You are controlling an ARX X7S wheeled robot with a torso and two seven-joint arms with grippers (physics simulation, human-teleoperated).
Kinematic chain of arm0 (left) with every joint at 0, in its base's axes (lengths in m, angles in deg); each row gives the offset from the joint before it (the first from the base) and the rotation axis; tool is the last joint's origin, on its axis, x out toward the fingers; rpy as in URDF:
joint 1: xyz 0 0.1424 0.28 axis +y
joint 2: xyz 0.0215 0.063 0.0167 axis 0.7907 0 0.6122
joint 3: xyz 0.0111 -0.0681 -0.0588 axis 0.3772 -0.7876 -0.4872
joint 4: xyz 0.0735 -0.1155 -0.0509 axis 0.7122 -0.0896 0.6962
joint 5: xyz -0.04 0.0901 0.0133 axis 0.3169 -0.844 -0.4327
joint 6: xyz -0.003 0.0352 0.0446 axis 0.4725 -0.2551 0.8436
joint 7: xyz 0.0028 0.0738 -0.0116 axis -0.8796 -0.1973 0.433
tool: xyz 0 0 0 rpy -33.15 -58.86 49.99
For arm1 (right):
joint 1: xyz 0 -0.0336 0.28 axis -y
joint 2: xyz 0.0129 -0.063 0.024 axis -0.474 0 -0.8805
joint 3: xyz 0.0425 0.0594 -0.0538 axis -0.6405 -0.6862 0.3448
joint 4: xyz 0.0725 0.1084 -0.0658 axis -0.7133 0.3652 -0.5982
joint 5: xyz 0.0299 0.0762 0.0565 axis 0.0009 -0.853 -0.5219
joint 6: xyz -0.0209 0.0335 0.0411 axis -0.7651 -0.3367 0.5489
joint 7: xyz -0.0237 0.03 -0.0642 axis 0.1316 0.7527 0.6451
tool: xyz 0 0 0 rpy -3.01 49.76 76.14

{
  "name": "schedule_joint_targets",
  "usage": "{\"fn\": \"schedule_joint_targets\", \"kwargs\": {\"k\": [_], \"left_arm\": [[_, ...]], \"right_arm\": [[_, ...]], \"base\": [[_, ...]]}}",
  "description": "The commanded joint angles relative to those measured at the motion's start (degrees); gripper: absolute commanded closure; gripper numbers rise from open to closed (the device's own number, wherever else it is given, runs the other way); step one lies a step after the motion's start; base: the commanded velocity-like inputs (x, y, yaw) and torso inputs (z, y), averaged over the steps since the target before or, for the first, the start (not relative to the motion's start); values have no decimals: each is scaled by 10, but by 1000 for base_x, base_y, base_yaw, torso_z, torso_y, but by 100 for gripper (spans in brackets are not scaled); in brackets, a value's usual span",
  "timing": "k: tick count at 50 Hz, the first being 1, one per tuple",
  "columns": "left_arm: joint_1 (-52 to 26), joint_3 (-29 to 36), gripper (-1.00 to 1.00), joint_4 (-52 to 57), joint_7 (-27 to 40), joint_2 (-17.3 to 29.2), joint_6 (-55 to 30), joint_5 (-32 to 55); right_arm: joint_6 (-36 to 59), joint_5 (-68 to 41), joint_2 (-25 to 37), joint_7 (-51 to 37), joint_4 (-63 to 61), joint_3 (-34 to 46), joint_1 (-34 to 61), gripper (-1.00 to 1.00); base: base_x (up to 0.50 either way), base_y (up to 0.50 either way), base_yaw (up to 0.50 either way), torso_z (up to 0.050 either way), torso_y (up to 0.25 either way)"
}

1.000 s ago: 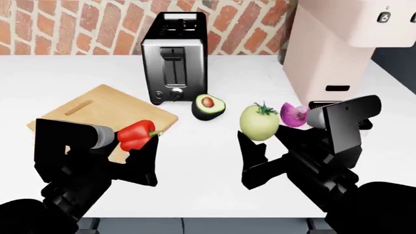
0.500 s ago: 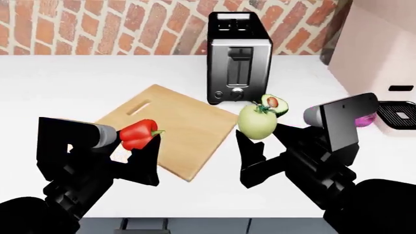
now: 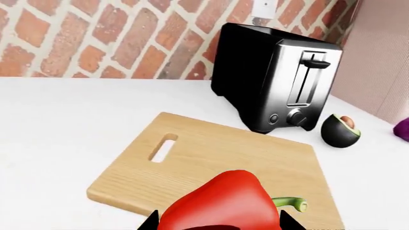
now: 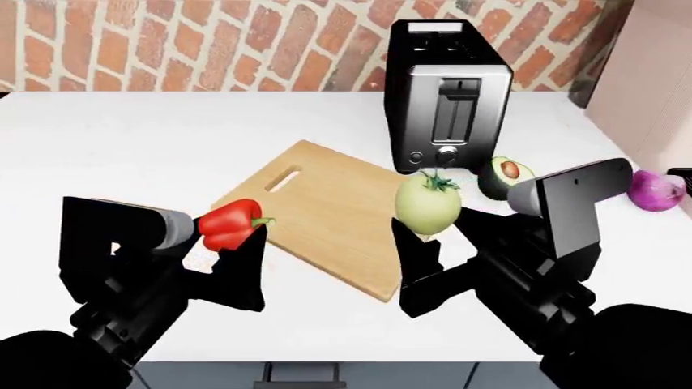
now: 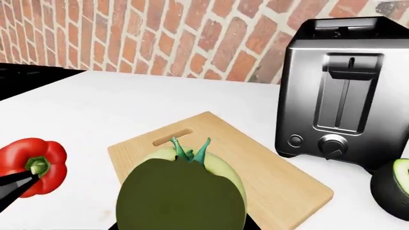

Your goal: Place the avocado, onion, tomato and bell pepper on the cutting board.

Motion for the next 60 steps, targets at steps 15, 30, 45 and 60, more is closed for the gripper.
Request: {"fn": "schedule_joint_targets", "kwargs": {"k": [15, 30, 45, 60], "left_arm": [[-2, 3, 100, 7, 19, 6, 7, 21], [-4, 12, 100, 3, 12, 7, 10, 13], [-6, 33, 100, -16, -9, 8, 10, -16], [-6, 26, 100, -3, 1, 13, 15, 6]], "right_arm": [[-8, 1, 10, 3, -14, -7, -6, 100], [29, -14, 12, -2, 9, 37, 54, 100], [72, 54, -23, 75, 86, 113, 146, 100], [45, 137, -83, 160, 163, 167, 173, 100]], "base": [[387, 0, 0, 0, 1], [87, 0, 0, 0, 1], [0, 0, 0, 1, 1], [0, 0, 0, 0, 0]]}}
